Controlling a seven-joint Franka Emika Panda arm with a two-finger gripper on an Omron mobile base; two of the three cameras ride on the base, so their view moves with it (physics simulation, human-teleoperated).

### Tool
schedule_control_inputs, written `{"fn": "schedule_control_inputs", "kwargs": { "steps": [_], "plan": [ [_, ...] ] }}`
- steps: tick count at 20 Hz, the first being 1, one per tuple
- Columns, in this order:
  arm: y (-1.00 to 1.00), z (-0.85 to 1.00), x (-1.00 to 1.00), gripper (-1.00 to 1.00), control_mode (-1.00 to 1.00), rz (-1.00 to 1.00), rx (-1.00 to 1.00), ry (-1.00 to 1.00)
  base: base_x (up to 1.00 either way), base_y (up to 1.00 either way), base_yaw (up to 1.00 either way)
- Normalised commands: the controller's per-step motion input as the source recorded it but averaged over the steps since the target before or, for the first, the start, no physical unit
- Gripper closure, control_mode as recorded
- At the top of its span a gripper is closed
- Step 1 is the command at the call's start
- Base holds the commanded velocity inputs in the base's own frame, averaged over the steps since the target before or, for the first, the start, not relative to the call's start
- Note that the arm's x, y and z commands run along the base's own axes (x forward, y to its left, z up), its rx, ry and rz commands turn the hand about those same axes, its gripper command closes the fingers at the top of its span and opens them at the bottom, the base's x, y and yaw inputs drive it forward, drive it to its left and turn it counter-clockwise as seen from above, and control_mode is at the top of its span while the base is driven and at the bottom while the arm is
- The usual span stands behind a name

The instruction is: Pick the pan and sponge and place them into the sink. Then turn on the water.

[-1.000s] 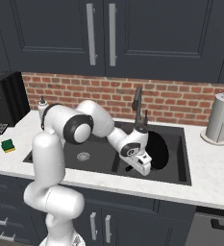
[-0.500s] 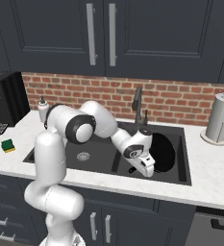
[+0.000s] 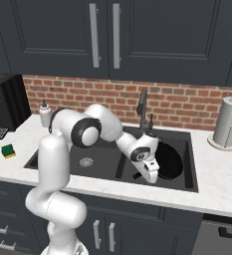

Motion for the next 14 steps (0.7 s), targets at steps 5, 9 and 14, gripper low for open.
{"fn": "schedule_control_inputs", "kwargs": {
  "steps": [5,9,14],
  "plan": [
    [0.03,-0.41,0.26,1.0,-1.0,-0.17,0.0,0.23,0.0,0.0,0.0],
    [0.18,-0.31,0.33,1.0,-1.0,-0.09,0.0,0.0,0.0,0.0,0.0],
    [0.1,0.03,0.06,1.0,-1.0,-0.01,0.02,-0.1,0.0,0.0,0.0]
  ]
}}
